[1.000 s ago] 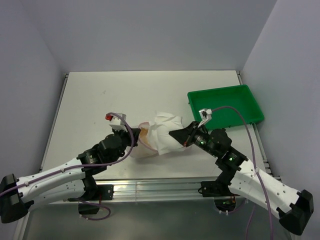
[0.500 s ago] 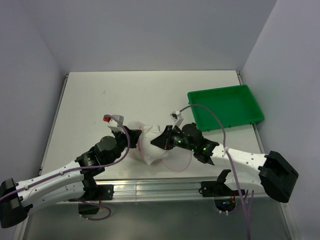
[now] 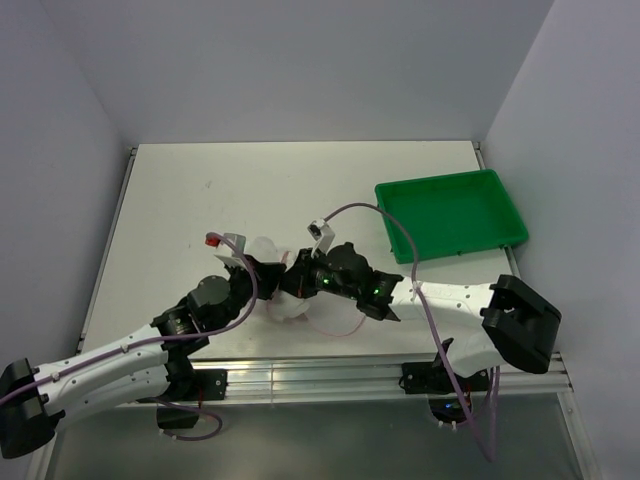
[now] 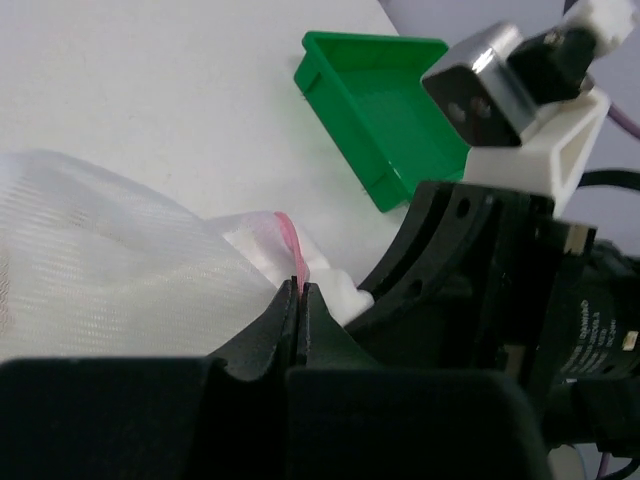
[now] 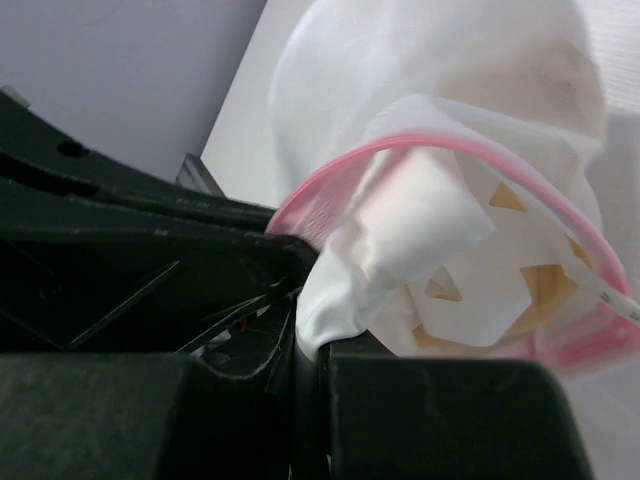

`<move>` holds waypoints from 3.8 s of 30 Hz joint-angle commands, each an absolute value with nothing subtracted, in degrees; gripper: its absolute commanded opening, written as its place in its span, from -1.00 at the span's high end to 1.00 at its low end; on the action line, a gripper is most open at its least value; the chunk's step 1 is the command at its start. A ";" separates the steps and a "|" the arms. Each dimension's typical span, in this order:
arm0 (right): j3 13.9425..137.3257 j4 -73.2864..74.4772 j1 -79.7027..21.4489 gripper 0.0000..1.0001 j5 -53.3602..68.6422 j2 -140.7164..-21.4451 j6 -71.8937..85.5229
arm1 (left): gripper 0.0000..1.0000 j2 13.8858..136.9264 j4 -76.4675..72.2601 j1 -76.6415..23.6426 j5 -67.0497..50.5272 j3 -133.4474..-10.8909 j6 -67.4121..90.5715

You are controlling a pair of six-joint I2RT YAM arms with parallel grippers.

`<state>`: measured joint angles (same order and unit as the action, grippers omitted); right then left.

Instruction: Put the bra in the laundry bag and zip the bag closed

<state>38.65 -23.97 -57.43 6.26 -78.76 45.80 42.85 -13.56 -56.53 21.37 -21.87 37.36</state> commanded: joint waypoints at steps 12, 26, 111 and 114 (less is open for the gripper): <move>34.98 -31.64 -60.03 1.00 -15.18 -74.26 52.20 | 0.99 42.37 -19.17 -55.55 14.94 -23.21 43.15; 41.93 -29.10 -64.06 0.28 -35.15 -88.42 61.70 | 0.99 42.01 -21.27 -55.28 17.22 -17.49 49.30; 61.44 70.58 -59.50 1.00 -29.01 -42.45 43.24 | 0.99 49.82 -4.91 -46.84 4.84 -31.57 46.58; 62.74 71.00 -59.50 1.00 -28.83 -41.57 43.15 | 1.00 50.97 -8.35 -48.60 4.21 -29.45 48.86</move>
<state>60.73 67.90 -59.27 -27.77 -41.52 43.77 49.74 -3.73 -47.11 7.14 -31.40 46.28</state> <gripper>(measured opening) 0.023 0.015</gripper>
